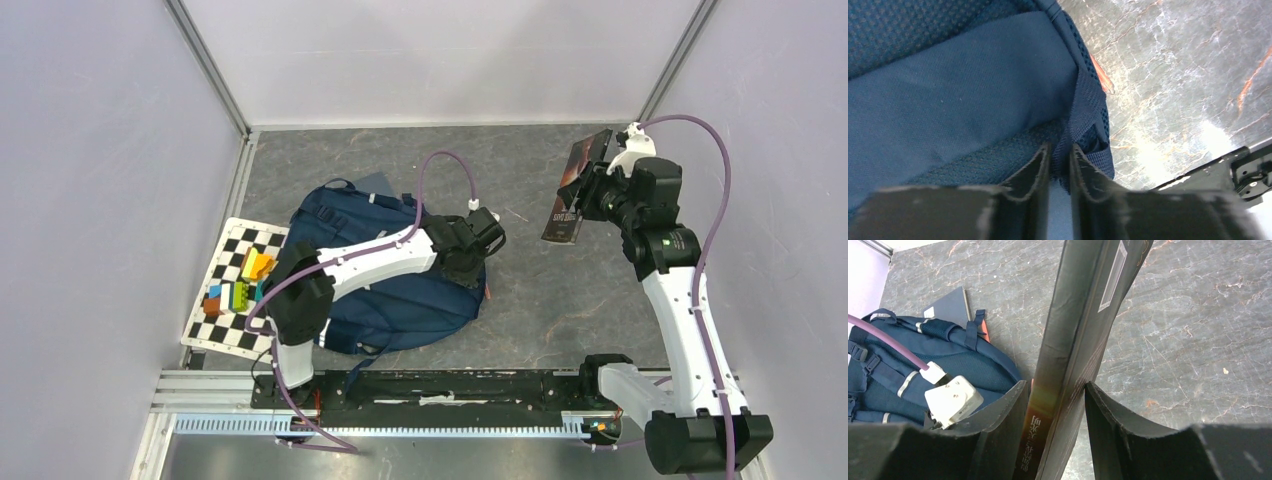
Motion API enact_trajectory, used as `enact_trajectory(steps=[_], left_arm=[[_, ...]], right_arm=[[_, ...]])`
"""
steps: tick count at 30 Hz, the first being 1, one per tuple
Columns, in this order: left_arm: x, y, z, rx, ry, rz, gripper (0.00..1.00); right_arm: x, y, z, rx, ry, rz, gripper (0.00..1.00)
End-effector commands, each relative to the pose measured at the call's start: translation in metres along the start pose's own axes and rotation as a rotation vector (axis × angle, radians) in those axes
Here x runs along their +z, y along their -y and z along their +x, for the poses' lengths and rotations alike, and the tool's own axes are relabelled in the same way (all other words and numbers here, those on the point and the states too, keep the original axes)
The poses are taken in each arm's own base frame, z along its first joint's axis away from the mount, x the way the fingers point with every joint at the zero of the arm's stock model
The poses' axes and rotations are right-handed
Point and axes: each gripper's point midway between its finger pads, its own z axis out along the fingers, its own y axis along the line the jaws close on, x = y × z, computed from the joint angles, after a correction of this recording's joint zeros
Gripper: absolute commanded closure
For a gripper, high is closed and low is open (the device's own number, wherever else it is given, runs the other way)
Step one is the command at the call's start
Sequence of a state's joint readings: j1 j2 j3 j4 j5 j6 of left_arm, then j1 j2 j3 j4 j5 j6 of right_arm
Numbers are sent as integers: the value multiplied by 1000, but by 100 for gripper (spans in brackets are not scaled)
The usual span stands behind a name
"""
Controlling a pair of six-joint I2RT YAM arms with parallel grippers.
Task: Pack the student bag
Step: Place the book in the student bag.
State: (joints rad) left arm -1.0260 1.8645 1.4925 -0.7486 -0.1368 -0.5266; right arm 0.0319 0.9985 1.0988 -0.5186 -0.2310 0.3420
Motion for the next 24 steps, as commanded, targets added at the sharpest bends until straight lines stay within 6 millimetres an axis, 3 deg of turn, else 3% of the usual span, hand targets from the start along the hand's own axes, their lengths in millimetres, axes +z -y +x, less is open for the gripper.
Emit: enact_trajectory(steps=[1,2,3,7,10,16,20,24], left_arm=[[-17,5,-20,-28,41,11,90],[-32,5,-33,-33,92,12,97],[-51,5,-53,-48,162,16,98],[-158,-9,-130,-115,454,46,98],[-218,-33,-164,-150,569,64,98],[-264,-68,-180,-142,618,147,98],[-297,-76,-183,-111,687,179,98],[-316,-80,-181,-88,728,191,98]], right_arm=[[-11,-10,-21,-39,91,-35,100],[-12,-11,-22,-40,92,-38,100],[-13,-12,-22,-39,92,-42,100],[-13,-25,-16,11,59,-111,100],[-12,-43,-3,92,9,-209,100],[-14,-94,15,256,-43,-435,100],[-14,-137,22,337,-48,-562,100],[-11,-178,21,364,-58,-680,100]])
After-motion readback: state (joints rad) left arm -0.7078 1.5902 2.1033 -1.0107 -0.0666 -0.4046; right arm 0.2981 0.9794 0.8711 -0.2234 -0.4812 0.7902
